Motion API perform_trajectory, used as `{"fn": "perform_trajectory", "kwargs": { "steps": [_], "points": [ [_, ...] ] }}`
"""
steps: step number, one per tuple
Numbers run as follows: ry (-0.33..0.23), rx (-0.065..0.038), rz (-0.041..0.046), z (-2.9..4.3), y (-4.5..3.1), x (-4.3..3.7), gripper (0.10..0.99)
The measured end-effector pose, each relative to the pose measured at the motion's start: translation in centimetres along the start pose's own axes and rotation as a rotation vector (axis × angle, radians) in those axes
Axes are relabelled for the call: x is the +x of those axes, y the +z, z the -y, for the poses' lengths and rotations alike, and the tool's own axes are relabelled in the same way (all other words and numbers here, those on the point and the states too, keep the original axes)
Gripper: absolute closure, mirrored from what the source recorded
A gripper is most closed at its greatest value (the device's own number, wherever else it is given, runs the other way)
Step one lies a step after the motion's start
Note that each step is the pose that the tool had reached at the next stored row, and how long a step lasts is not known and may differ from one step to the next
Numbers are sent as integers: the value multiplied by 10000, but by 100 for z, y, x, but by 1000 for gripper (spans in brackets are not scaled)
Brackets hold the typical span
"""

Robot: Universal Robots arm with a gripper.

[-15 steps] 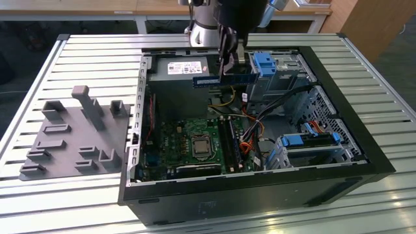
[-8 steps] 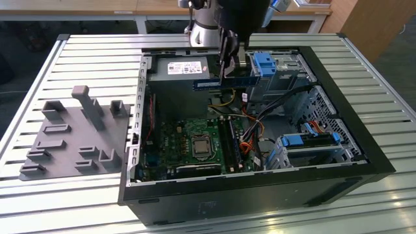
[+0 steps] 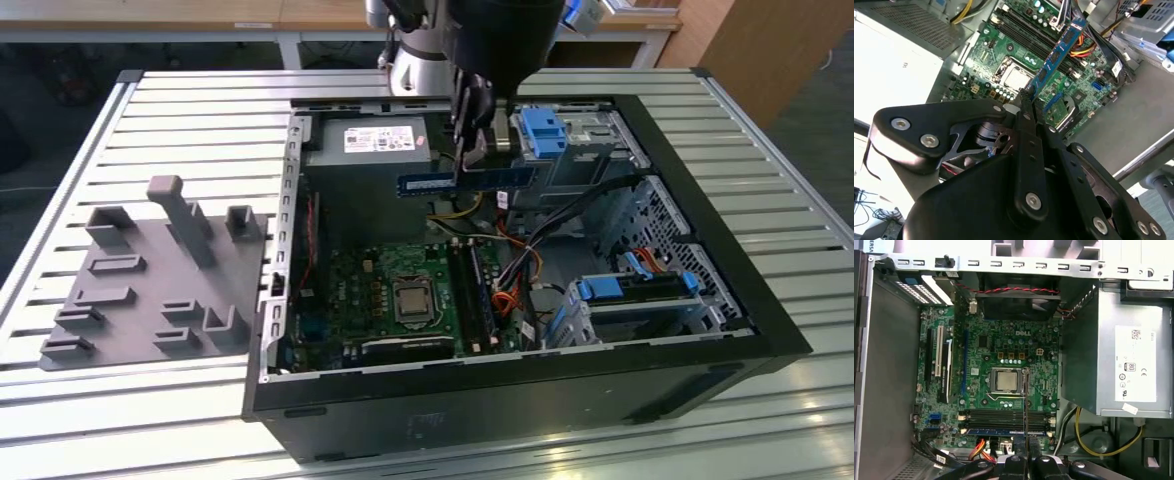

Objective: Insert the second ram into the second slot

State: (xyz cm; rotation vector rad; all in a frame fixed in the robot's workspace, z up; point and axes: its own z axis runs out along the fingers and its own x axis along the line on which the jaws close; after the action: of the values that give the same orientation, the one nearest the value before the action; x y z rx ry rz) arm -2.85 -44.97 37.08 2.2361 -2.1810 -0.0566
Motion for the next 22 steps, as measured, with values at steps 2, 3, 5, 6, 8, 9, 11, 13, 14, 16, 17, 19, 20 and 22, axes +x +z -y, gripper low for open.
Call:
{"fn": "perform_trajectory", "kwargs": {
  "steps": [2, 3, 5, 6, 8, 9, 11, 13, 14, 16, 17, 19, 20, 22],
  "points": [
    [49, 0, 2, -1, 0, 5, 949],
    [106, 1, 4, 0, 0, 5, 949],
    [233, 3, 8, 0, 0, 7, 949],
    [293, 4, 11, 0, 0, 7, 949],
    [384, 5, 14, 0, 0, 7, 949],
    [430, 6, 16, 0, 0, 7, 949],
    [527, 7, 19, 0, 0, 7, 949],
    [625, 8, 23, 0, 0, 7, 949],
    [666, 9, 25, 0, 0, 7, 949],
    [750, 10, 28, 0, 0, 7, 949],
    [791, 10, 30, 0, 0, 7, 949],
    [859, 12, 32, 0, 0, 7, 949],
    [895, 12, 33, 0, 0, 7, 949],
    [980, 13, 37, 0, 1, 7, 949]
  ]
}}
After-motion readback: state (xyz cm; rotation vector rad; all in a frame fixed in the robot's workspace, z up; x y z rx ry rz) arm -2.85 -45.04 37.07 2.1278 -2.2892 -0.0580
